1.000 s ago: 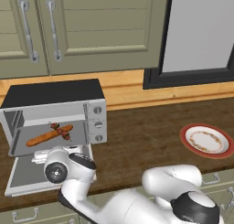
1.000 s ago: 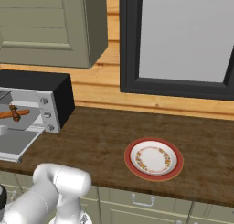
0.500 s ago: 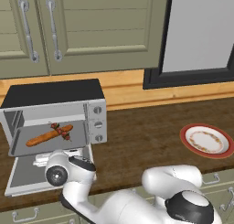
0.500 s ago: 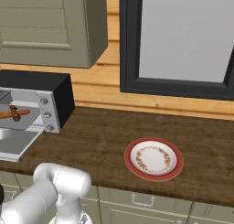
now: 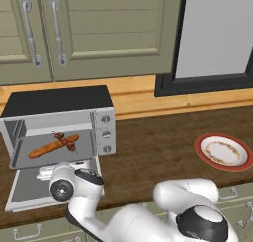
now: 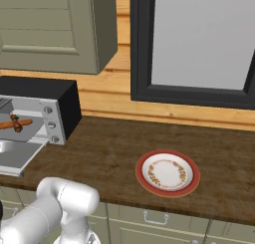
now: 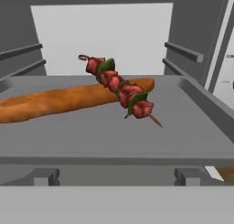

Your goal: Pick up the kebab skewer and baguette bread, and place them inside the toaster oven. Close the toaster oven door and start by setting the timer.

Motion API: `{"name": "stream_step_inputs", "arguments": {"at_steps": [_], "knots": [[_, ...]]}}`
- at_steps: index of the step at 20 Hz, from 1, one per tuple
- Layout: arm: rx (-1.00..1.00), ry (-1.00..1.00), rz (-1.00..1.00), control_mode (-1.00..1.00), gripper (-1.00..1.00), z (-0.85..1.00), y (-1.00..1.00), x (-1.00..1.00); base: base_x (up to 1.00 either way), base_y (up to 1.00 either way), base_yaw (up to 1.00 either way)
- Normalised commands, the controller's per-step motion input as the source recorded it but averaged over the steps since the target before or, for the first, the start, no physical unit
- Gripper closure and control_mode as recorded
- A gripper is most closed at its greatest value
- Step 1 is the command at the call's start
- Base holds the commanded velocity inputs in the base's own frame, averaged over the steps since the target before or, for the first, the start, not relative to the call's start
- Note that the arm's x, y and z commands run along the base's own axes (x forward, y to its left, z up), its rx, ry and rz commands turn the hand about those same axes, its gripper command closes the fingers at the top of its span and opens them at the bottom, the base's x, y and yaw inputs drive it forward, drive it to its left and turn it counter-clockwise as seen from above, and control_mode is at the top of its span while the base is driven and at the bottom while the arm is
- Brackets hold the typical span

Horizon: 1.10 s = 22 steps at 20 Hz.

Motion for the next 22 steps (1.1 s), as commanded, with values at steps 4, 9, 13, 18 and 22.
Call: {"name": "stream_step_inputs", "arguments": {"at_steps": [4,9,13,18,22], "knots": [[0.00,0.00,0.00,-1.00,-1.00,0.00,0.01,0.13,0.00,0.00,0.00],[0.00,0.00,0.00,-1.00,-1.00,0.00,0.05,0.14,0.00,0.00,0.00],[0.00,0.00,0.00,-1.00,-1.00,-0.02,0.08,0.14,0.00,0.00,0.00],[0.00,0.00,0.00,-1.00,-1.00,-0.03,0.06,0.14,0.00,0.00,0.00],[0.00,0.00,0.00,-1.00,-1.00,0.00,0.00,0.18,0.00,0.00,0.00]]}}
